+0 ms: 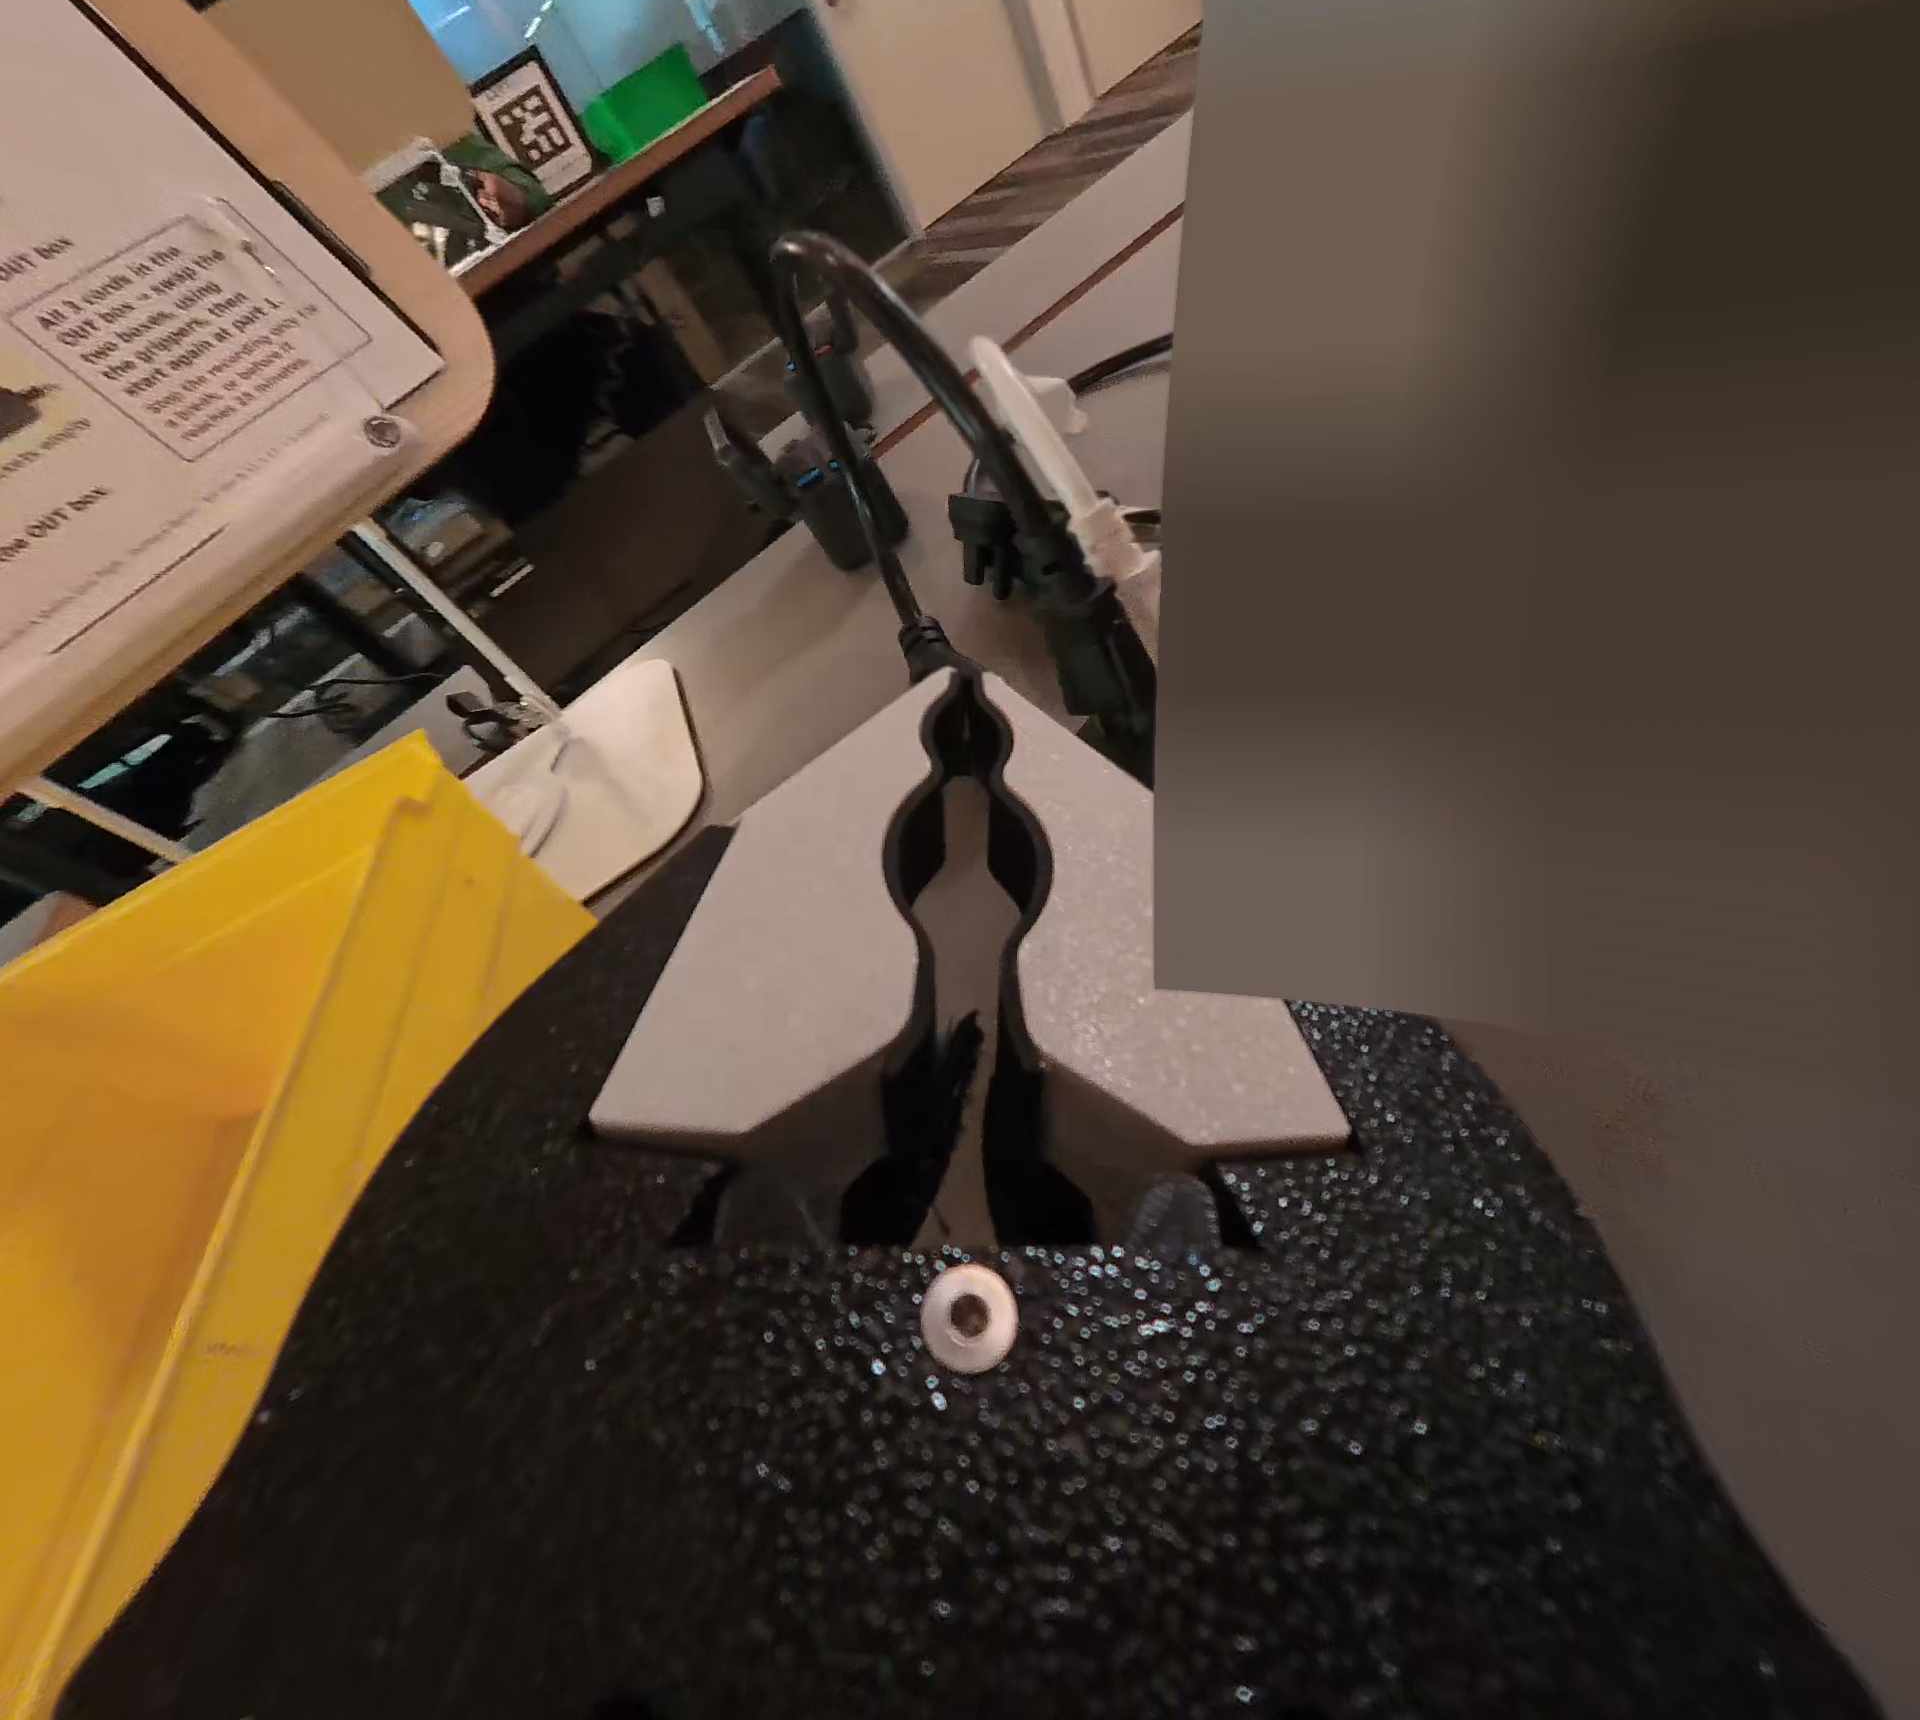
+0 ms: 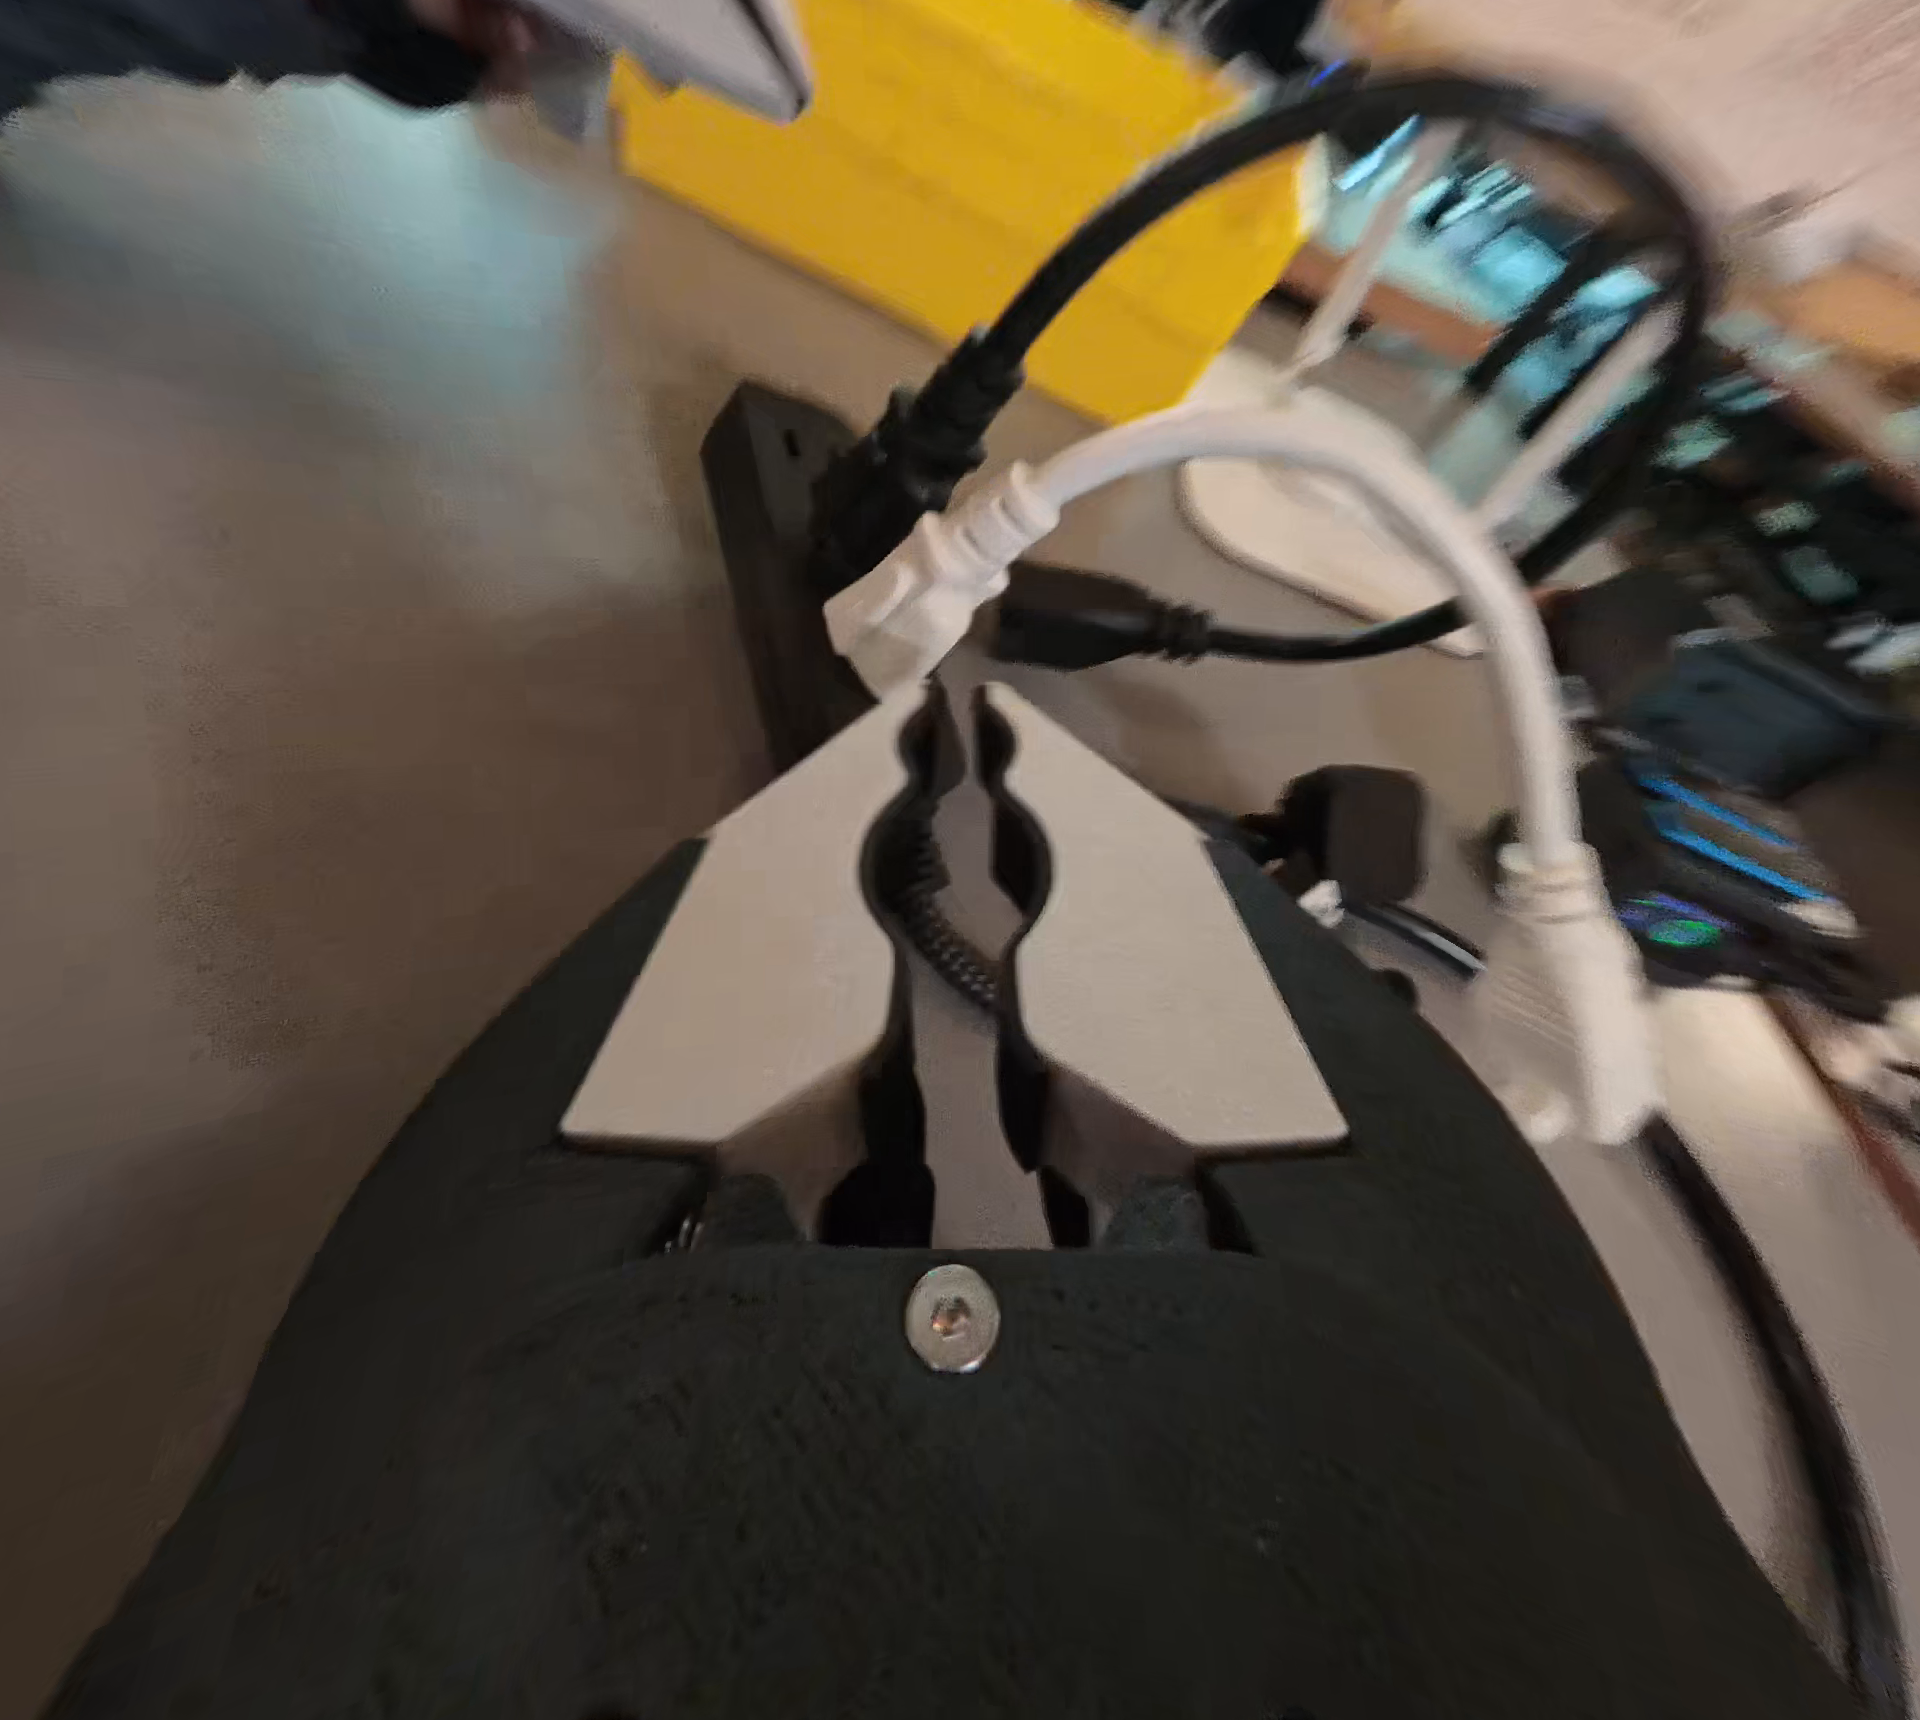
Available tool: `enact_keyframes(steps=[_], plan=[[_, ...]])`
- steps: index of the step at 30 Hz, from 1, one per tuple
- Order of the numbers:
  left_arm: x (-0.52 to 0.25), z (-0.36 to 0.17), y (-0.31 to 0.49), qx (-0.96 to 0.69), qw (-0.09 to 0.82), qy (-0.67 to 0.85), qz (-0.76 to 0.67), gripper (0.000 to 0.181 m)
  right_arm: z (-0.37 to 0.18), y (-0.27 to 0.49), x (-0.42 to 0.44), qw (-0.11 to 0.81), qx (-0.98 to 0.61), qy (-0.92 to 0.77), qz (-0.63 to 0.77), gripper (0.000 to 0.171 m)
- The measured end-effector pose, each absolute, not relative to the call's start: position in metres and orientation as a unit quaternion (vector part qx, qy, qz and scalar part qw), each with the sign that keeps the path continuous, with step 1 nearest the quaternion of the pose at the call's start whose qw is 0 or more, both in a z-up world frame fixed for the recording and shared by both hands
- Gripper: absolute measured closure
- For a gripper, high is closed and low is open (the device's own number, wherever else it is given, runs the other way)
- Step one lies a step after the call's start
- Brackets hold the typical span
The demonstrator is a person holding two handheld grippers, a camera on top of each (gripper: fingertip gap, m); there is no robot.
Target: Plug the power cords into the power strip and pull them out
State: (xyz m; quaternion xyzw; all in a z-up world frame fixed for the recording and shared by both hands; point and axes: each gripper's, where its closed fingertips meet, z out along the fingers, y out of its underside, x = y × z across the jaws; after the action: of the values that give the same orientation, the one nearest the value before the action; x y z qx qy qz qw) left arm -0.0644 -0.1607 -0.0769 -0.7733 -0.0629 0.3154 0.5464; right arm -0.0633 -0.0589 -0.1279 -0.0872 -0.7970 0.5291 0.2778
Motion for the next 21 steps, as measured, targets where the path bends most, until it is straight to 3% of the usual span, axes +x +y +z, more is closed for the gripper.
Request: enact_keyframes(steps=[1,9,15,16,17,21], plan=[[-0.063,-0.077,-0.161,-0.774,0.542,-0.064,0.322,0.181,-0.118,-0.055,-0.062,0.311,-0.093,-0.775,0.543,0.171],[-0.048,-0.072,-0.149,-0.764,0.566,-0.055,0.304,0.181,-0.101,-0.064,-0.043,0.327,-0.085,-0.763,0.55,0.171],[-0.029,-0.058,-0.131,-0.714,0.679,-0.113,0.128,0.176,-0.092,-0.076,-0.033,0.273,-0.108,-0.722,0.626,0.171],[-0.027,-0.056,-0.13,-0.701,0.696,-0.125,0.097,0.175,-0.09,-0.078,-0.031,0.27,-0.108,-0.717,0.634,0.157],[-0.023,-0.055,-0.128,-0.69,0.71,-0.127,0.062,0.157,-0.088,-0.081,-0.027,0.259,-0.101,-0.715,0.642,0.139],[-0.017,-0.049,-0.123,-0.652,0.746,-0.133,0.001,0.171,-0.074,-0.085,-0.017,0.228,-0.103,-0.69,0.679,0.164]])
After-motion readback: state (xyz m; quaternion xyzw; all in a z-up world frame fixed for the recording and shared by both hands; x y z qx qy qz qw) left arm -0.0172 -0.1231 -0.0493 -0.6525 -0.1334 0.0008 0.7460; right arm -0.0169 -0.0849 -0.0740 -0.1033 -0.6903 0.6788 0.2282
